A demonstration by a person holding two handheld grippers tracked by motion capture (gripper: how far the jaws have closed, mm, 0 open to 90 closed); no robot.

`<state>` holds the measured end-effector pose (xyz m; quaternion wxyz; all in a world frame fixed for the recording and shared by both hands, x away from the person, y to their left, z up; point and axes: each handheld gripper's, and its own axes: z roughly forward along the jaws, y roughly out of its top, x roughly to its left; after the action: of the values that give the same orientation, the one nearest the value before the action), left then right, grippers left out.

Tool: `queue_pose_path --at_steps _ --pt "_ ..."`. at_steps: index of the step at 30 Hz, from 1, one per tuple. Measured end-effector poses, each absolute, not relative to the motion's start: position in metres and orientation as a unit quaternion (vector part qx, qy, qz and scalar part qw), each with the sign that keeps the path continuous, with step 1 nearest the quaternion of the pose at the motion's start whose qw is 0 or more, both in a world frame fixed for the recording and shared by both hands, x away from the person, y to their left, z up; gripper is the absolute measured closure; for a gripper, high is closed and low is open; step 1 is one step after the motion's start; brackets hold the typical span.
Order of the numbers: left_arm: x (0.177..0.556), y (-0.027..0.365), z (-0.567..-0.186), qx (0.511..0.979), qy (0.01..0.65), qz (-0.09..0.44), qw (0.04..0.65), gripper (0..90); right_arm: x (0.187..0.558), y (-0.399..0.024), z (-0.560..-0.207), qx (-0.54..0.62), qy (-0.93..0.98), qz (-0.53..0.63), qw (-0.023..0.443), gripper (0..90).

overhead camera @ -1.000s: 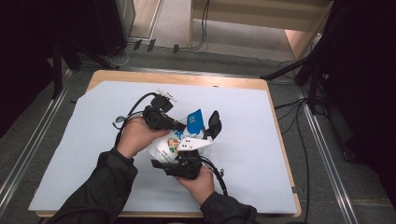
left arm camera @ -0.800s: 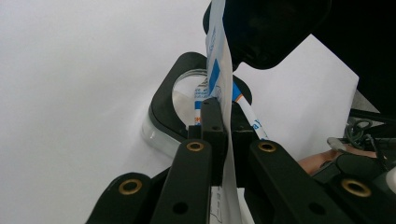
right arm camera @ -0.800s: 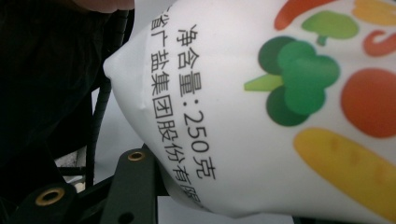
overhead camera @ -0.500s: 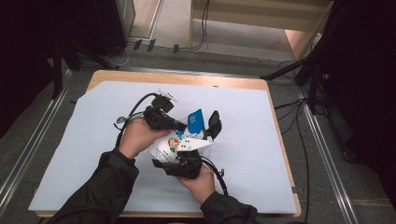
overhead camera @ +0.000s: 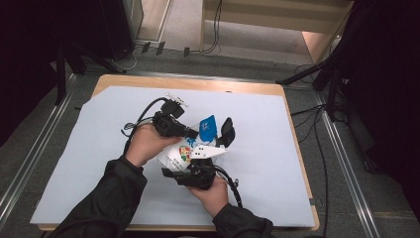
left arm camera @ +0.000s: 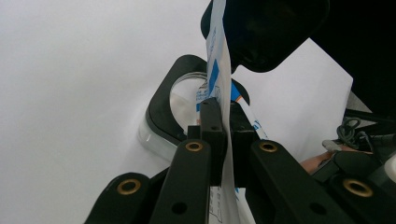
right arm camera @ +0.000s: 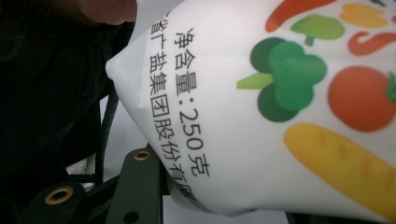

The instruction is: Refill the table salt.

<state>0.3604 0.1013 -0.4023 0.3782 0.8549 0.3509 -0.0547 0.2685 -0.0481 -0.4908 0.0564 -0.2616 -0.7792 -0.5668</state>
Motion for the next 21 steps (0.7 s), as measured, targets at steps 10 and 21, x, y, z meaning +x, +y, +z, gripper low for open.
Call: queue_pose_path --at_steps 10,21 --pt "0.3610 0.1007 -0.3982 0.862 0.341 -0.053 0.370 88.8 0.2680 -0.0485 -0.4874 -0.263 -0.775 -0.570 0.067 62.2" --pt "0.3608 0.0988 -0.3963 0.862 0.343 -0.048 0.369 87.7 0.2685 -0.0492 -0.4849 -0.267 -0.774 -0.569 0.067 62.2"
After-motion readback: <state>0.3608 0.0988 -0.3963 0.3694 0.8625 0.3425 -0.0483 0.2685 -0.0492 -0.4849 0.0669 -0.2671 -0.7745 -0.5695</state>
